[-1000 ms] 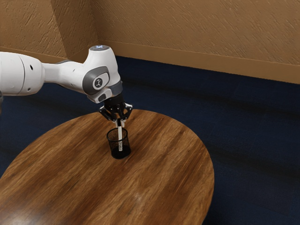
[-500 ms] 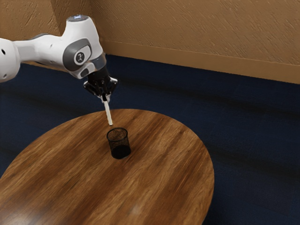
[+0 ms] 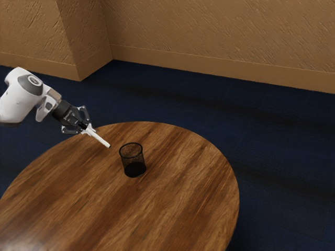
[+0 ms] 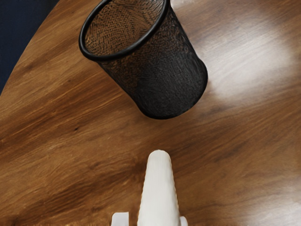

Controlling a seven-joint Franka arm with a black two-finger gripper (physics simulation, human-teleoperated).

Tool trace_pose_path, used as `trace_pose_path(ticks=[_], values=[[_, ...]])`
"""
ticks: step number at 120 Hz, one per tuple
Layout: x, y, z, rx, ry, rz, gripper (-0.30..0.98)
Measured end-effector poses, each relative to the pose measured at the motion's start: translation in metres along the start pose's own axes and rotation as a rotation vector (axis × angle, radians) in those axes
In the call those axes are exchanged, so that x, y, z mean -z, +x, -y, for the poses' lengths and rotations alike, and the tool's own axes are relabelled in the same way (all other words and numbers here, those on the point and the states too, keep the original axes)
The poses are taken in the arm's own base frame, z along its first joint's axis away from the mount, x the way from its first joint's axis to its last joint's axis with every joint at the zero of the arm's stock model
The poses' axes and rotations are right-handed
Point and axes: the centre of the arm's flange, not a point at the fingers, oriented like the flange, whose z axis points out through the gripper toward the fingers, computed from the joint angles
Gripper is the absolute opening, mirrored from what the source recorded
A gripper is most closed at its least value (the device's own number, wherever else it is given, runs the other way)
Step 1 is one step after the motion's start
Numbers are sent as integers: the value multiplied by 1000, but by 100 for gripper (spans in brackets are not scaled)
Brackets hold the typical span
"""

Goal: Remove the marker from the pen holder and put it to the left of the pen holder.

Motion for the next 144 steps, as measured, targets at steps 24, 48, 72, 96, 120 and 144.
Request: trace_pose_path(ticks=[24, 48, 72, 96, 120, 144], values=[[-32, -43, -53, 85, 13, -76, -7], [-36, -47, -60, 69, 11, -92, 8], [-33, -46, -60, 51, 4, -93, 44], [-9, 12, 3, -64, -104, -9, 59], [97, 333, 166, -310, -403, 460, 65], [50, 447, 170, -111, -477, 551, 67]])
